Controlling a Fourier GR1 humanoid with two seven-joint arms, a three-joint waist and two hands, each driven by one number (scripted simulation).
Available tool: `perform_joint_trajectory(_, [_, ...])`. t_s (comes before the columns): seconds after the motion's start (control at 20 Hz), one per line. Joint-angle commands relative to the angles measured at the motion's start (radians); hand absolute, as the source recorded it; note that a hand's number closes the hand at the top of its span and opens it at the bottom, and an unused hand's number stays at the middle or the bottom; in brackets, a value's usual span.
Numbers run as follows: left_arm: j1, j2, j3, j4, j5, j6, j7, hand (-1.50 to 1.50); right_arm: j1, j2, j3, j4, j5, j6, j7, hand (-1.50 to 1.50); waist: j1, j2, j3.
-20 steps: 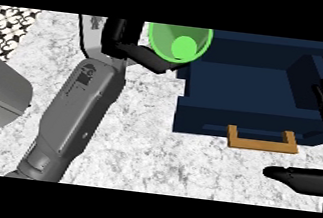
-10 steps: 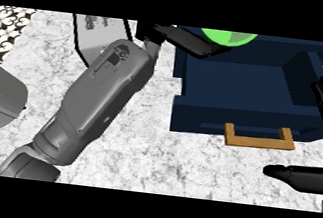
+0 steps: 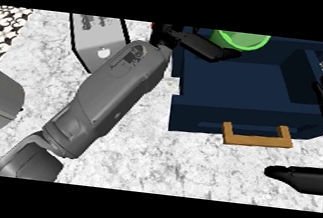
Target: Pick up the cup, place it into the drawer and close the drawer
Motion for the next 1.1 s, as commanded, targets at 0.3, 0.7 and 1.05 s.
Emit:
perform_joint_trajectory(0.3, [-0.045, 0.000, -0.237, 0.116, 0.110, 0.102, 0.041, 1.50, -0.025, -0.006, 0.001, 0.061, 0.004, 0.022, -0.053, -1.50, -0.034, 0.009, 0.001])
perform_joint_trajectory(0.7, [-0.029, 0.000, -0.393, 0.160, 0.107, 0.114, 0.078, -1.50, -0.072, 0.009, 0.021, 0.067, 0.019, 0.000, -0.031, -1.50, -0.034, 0.012, 0.001])
perform_joint_trajectory(1.05, [-0.017, 0.000, -0.428, 0.108, 0.161, 0.204, 0.037, -1.50, -0.075, -0.026, -0.016, -0.007, -0.068, 0.035, 0.046, -1.50, -0.035, 0.007, 0.000])
